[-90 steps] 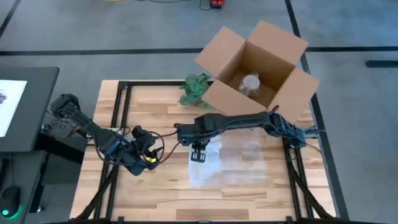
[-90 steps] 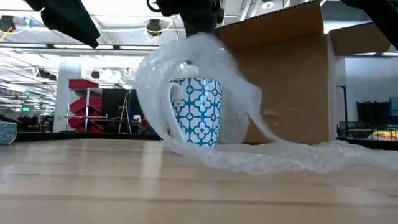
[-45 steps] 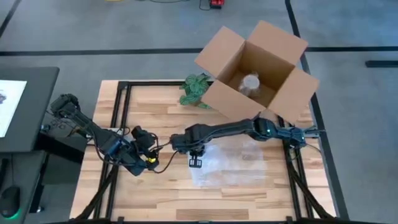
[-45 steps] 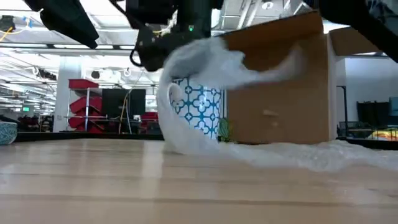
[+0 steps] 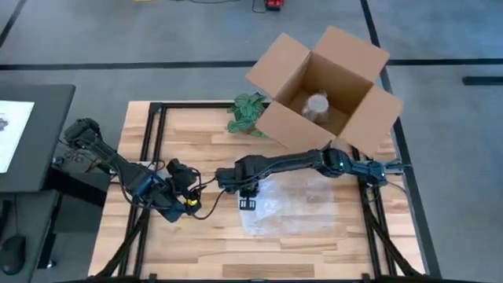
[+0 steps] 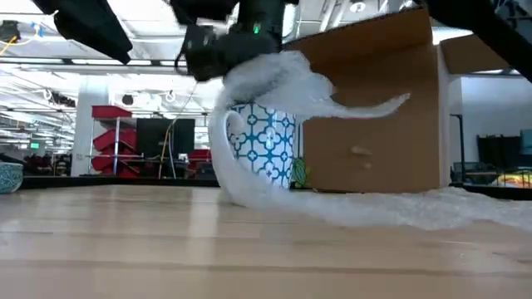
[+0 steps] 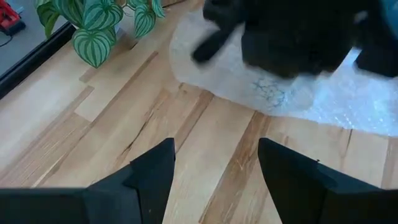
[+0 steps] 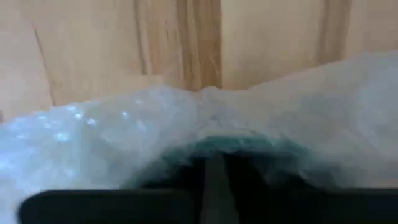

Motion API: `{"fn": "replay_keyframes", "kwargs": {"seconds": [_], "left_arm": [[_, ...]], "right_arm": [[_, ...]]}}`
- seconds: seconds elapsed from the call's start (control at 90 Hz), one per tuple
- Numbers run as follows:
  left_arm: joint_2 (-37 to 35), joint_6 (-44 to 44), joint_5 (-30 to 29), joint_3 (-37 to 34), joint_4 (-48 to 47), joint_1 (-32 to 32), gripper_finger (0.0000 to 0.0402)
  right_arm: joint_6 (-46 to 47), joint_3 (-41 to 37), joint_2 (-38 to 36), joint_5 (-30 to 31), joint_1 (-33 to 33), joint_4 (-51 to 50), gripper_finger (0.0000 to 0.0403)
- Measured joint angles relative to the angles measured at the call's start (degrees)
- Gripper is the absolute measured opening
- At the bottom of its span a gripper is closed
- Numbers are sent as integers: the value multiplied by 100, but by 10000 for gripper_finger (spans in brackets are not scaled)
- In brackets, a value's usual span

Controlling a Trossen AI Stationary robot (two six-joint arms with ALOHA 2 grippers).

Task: Wrap mug
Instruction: Wrap the blue mug

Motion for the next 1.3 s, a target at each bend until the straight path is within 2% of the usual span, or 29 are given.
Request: {"fn": "replay_keyframes", "kwargs": {"seconds": [0.256, 0.444, 0.622, 0.711, 0.856, 0.9, 1.122, 1.3], "left_arm": [[27, 3, 178, 0, 35, 0, 212], [276, 507, 214, 0, 465, 2, 212], [608, 939, 262, 0, 801, 11, 212], [741, 946, 264, 0, 801, 13, 212], [837, 912, 280, 0, 780, 11, 212], [826, 900, 280, 0, 786, 11, 212], [782, 857, 291, -2, 762, 11, 212], [785, 848, 275, -2, 745, 11, 212]], "right_arm": [[0, 7, -362, 16, 0, -158, 170], [42, 16, -625, 15, 0, -326, 182], [313, 23, -839, 15, 15, -356, 144], [350, 29, -832, 15, 13, -407, 103], [361, 23, -466, 11, -17, -397, 24], [354, 20, -333, 11, -33, -371, 10], [497, 29, 429, -46, -74, -369, 2], [456, 55, 678, -27, -65, -356, 0]]}}
